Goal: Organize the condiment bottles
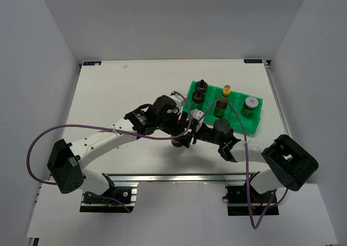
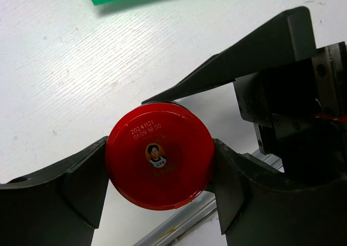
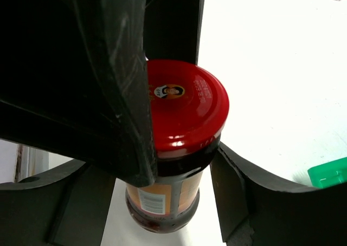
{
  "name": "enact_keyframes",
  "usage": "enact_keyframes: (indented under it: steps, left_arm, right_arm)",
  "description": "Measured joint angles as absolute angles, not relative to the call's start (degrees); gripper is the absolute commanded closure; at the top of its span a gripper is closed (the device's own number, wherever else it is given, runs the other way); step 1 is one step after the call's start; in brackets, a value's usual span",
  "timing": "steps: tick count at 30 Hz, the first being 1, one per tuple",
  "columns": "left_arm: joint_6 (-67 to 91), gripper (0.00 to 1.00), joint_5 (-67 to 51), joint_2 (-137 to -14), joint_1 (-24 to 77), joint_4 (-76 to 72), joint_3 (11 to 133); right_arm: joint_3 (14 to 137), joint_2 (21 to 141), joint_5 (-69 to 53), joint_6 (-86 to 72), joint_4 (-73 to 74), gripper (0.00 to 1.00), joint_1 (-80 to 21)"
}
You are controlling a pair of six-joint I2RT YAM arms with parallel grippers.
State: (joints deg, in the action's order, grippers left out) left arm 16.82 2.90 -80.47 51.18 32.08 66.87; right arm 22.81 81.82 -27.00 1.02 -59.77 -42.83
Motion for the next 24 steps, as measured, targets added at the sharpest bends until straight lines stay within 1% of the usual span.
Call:
enact_keyframes:
  steps: [4, 6, 10, 12, 18, 19, 20, 24]
  left_arm:
    - [17.6, 0.31, 3.8, -80.3, 51.2, 31.8, 66.8]
    - [17.7, 0.31, 3.9, -80.3, 51.2, 31.8, 66.8]
    - [18.1, 0.37, 3.7, -80.3, 51.4, 31.4, 66.2]
    - [18.3, 0.38, 3.6, -80.3, 51.5, 31.4, 66.0]
    - [18.7, 0.29, 3.6, -80.3, 51.6, 31.6, 65.9]
    - [18.7, 0.24, 3.6, -80.3, 51.6, 31.5, 65.8]
    - [18.7, 0.22, 3.6, -80.3, 51.6, 31.4, 65.7]
    - [19.2, 0.19, 3.4, -80.3, 51.6, 31.2, 65.0]
  right_arm:
    - [22.7, 81.8, -26.4, 0.5, -60.0, 1.0, -42.8]
    - [22.5, 81.8, -26.3, 0.5, -60.1, 1.0, -42.8]
    - [21.9, 81.9, -26.3, 0.5, -60.6, 1.0, -42.8]
    - [21.4, 82.2, -26.3, 0.6, -61.3, 1.0, -42.8]
    - [20.4, 83.5, -26.1, 0.4, -65.0, 1.0, -42.9]
    - [20.3, 83.7, -26.1, 0.4, -65.4, 1.0, -42.9]
    - [20.2, 83.9, -26.0, 0.4, -65.6, 1.0, -42.9]
    - [19.5, 84.7, -25.6, 0.4, -66.8, 1.0, -43.1]
